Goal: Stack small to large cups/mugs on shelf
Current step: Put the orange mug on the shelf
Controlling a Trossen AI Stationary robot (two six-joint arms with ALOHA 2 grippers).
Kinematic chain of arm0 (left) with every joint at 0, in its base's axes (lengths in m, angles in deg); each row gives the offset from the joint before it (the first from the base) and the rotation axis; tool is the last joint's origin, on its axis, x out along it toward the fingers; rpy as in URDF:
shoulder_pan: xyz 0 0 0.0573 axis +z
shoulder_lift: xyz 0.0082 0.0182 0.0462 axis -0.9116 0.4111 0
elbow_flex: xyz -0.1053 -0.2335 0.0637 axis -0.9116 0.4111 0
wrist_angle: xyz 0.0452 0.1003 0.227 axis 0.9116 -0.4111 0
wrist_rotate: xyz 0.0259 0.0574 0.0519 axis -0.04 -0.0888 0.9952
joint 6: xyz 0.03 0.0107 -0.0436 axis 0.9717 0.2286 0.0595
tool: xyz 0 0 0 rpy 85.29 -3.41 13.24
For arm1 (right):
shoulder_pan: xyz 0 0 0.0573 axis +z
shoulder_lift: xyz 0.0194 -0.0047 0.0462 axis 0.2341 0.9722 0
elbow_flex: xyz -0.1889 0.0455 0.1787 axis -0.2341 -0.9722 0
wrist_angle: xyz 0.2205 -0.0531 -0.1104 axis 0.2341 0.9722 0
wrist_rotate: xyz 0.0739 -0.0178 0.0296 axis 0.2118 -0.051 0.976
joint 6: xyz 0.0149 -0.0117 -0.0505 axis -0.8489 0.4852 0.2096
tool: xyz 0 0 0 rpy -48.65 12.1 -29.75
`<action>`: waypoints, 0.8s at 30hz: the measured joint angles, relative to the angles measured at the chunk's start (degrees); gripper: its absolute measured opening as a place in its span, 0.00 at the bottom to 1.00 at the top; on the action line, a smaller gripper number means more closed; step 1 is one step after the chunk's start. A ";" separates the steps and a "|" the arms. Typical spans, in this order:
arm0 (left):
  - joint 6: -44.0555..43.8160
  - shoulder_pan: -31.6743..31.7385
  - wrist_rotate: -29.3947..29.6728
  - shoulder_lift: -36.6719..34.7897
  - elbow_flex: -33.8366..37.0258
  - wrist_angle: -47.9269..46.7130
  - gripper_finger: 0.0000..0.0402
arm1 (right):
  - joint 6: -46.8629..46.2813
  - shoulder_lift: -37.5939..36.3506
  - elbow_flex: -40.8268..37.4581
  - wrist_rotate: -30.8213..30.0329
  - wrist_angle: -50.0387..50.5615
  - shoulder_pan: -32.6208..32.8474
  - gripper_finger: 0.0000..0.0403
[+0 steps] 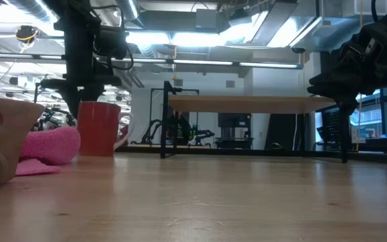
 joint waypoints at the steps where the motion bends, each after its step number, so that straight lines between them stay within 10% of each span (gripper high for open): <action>1: 0.33 0.00 0.09 0.00 0.00 0.36 0.30 | -0.02 -0.01 0.00 0.00 0.00 0.00 0.25; 10: 8.91 0.00 0.23 0.00 -0.02 3.49 0.20 | -0.01 -0.02 0.00 0.00 0.00 -0.01 0.25; 15: 21.69 0.26 -0.15 -0.02 -0.12 5.32 0.05 | -0.02 -0.02 0.00 0.00 0.00 -0.02 0.25; 24: 47.12 2.91 -2.71 -0.02 -0.15 10.15 0.07 | -0.02 -0.01 0.00 0.00 0.00 0.00 0.25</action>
